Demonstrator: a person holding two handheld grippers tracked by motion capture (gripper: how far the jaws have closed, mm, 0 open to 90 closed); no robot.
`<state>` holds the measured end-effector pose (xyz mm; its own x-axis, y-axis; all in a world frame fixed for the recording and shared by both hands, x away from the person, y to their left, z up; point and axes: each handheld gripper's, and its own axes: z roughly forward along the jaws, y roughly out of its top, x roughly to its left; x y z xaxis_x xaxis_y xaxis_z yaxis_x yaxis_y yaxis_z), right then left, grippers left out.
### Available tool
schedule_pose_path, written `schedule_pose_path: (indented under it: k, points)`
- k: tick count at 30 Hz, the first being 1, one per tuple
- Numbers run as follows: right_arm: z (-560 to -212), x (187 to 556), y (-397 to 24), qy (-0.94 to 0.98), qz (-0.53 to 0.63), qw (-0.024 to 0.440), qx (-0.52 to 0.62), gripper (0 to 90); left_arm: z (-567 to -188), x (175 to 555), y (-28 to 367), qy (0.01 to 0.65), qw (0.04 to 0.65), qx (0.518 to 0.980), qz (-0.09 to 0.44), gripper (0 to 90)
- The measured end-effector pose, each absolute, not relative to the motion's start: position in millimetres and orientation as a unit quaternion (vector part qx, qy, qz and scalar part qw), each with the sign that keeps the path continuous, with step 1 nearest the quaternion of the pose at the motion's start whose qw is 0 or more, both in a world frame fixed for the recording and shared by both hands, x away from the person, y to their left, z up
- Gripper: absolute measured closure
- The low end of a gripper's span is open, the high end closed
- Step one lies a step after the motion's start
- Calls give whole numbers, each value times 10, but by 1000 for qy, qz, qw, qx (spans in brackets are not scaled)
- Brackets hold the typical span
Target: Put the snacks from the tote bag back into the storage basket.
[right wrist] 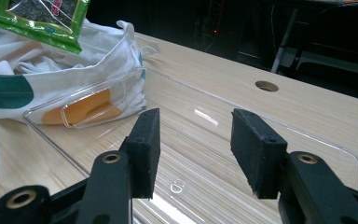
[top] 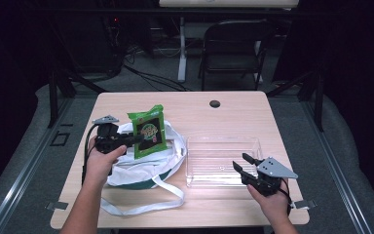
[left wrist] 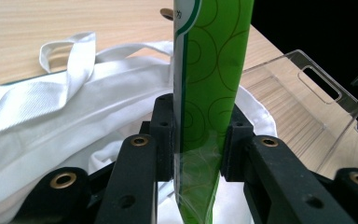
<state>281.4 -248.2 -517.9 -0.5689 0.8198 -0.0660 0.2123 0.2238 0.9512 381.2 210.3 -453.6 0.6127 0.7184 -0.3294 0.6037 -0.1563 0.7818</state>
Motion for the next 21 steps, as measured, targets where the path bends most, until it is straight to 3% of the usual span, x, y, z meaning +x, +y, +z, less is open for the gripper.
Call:
schedule_pose_path:
  k: [21]
  points:
    - [-5185, 2822, -2452, 740, 504, 289, 340, 576, -4358, 3787, 1746, 378, 508, 769, 83, 720]
